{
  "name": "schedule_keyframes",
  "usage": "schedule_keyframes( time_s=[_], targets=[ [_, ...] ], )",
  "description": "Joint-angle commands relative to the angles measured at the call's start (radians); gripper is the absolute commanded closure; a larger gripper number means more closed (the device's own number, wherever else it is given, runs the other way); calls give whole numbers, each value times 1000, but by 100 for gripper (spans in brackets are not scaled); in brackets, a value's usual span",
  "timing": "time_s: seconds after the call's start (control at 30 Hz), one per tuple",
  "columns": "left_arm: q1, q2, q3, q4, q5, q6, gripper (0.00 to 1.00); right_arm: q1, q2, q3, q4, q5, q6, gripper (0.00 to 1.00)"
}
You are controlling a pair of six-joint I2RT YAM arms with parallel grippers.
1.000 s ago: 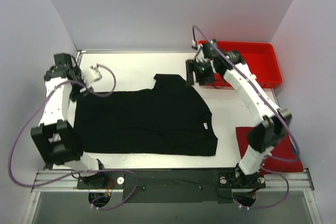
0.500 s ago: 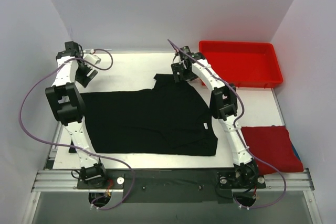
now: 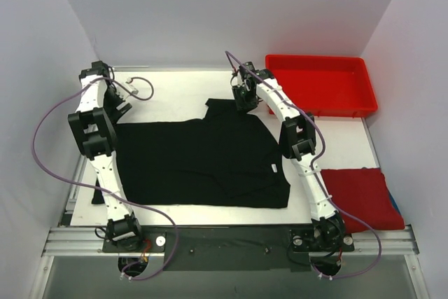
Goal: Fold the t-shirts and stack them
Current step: Grap the side of the flattened tshirt furthest away from the robot with both arms
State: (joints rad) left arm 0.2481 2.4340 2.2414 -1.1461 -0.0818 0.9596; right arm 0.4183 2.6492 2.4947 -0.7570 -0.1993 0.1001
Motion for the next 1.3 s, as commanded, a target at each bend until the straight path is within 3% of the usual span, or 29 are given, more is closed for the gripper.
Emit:
schedule_keyframes(
  time_s=[0.0, 0.07, 0.27, 0.43, 0.63, 0.8, 0.87, 0.93, 0.97, 1.07, 1.17, 1.27],
  targets=[
    [13, 27, 40, -118, -3, 145, 11, 10, -1, -26, -114, 0, 21, 85],
    [11, 13, 38, -113, 22, 172, 11, 7, -29, -45, -105, 1, 27, 100],
    [13, -9, 35, -116, 63, 281, 13, 5, -158, -157, -38, -52, 13, 100],
    [13, 56, 98, -349, 77, 386, 15, 8, -274, -230, 21, -74, 13, 100],
    [8, 88, 90, -178, 34, 347, 15, 33, -331, -273, 19, -68, -3, 100],
    [7, 102, 61, -277, -10, 436, 16, 34, -391, -318, 19, -84, 10, 100],
    [8, 106, 29, -320, -27, 455, 22, 34, -419, -330, 21, -77, 15, 100],
    [7, 109, 12, -314, -23, 444, 42, 34, -446, -344, 22, -69, 18, 100],
    [6, 108, 6, -299, -22, 411, 61, 34, -452, -352, 22, -68, 19, 100],
    [8, 94, 21, -297, 10, 384, 100, 37, -494, -379, 21, -61, 23, 100],
    [7, 25, 8, -235, 17, 340, 100, 37, -544, -440, 12, -54, 21, 100],
    [8, -90, -115, -120, 13, 315, 100, 37, -639, -536, 5, -58, 12, 100]
  ],
)
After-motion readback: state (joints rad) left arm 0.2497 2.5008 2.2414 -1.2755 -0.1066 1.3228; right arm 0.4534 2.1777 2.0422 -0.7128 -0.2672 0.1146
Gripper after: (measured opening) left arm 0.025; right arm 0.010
